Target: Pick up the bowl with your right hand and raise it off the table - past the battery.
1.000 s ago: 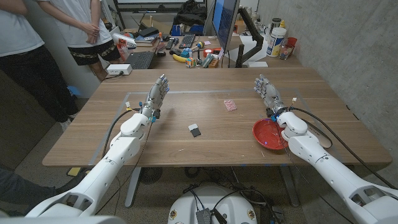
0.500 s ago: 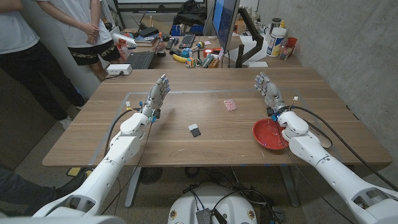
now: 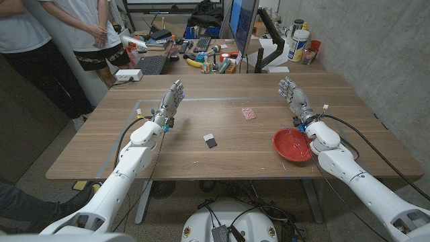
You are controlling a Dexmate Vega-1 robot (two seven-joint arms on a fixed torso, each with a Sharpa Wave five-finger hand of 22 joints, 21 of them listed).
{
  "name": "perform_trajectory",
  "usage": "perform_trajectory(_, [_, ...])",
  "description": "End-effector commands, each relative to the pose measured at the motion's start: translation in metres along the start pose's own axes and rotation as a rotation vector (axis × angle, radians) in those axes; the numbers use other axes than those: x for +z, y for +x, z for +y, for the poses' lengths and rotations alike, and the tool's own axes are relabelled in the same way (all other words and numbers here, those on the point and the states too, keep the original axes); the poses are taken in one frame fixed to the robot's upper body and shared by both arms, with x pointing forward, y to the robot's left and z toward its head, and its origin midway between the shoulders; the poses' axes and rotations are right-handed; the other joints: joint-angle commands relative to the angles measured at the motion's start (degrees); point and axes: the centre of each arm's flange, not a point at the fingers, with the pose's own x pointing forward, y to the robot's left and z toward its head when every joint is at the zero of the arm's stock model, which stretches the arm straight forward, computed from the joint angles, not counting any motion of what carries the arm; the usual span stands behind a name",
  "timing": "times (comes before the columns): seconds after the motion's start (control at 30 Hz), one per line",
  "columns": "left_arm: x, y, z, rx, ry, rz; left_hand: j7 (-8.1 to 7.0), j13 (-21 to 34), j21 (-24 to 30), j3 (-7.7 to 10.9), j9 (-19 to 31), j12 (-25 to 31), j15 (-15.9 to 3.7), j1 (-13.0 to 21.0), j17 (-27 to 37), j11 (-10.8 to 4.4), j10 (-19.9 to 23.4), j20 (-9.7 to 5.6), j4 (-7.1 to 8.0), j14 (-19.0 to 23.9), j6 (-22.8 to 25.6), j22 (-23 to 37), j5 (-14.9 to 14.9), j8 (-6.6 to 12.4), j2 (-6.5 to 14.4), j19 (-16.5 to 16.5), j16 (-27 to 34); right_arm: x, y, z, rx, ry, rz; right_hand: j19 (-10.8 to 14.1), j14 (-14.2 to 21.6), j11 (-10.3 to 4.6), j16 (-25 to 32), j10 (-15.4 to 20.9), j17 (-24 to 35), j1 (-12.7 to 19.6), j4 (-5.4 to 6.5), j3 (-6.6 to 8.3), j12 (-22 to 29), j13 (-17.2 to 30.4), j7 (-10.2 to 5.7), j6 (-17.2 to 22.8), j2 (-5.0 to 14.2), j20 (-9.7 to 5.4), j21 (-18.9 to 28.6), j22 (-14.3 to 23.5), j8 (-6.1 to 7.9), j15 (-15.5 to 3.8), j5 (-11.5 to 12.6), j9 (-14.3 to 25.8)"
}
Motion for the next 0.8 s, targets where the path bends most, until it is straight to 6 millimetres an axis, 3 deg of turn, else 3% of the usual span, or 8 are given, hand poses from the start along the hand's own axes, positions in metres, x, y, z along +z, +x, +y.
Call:
perform_trajectory(0.03, [-0.001,0.002,-0.003,-0.006,-0.005,0.004,0.12,0.18,0.00,-0.15,0.06,0.26,0.03,0.79,0.17,-0.26,0.33,-4.63,0.09,0.48,0.50,0.21,0.39,0.36,0.07,0.34,0.26,0.006,-0.015,-0.005,0.015,-0.008,-0.021,0.67,0.38,-0.12,0.36,0.58,0.19,0.77,-0.39,-0.02,0.31,0.29,-0.08,0.96,-0.02,0.13,-0.17,0.22,0.54,-0.08,0.02,0.14])
perform_trajectory(0.8, [0.004,0.001,-0.003,-0.010,-0.012,0.010,0.16,0.22,-0.05,-0.49,0.07,0.26,0.14,0.90,0.23,-0.41,0.75,-4.10,0.07,1.05,0.86,0.27,0.48,0.30,0.23,0.80,0.28,0.015,-0.032,-0.010,0.048,-0.060,-0.052,0.94,0.53,-0.25,0.30,0.74,0.18,1.11,-0.81,-0.08,0.23,0.29,-0.33,1.29,-0.01,0.07,-0.67,0.24,0.47,-0.23,-0.08,0.15])
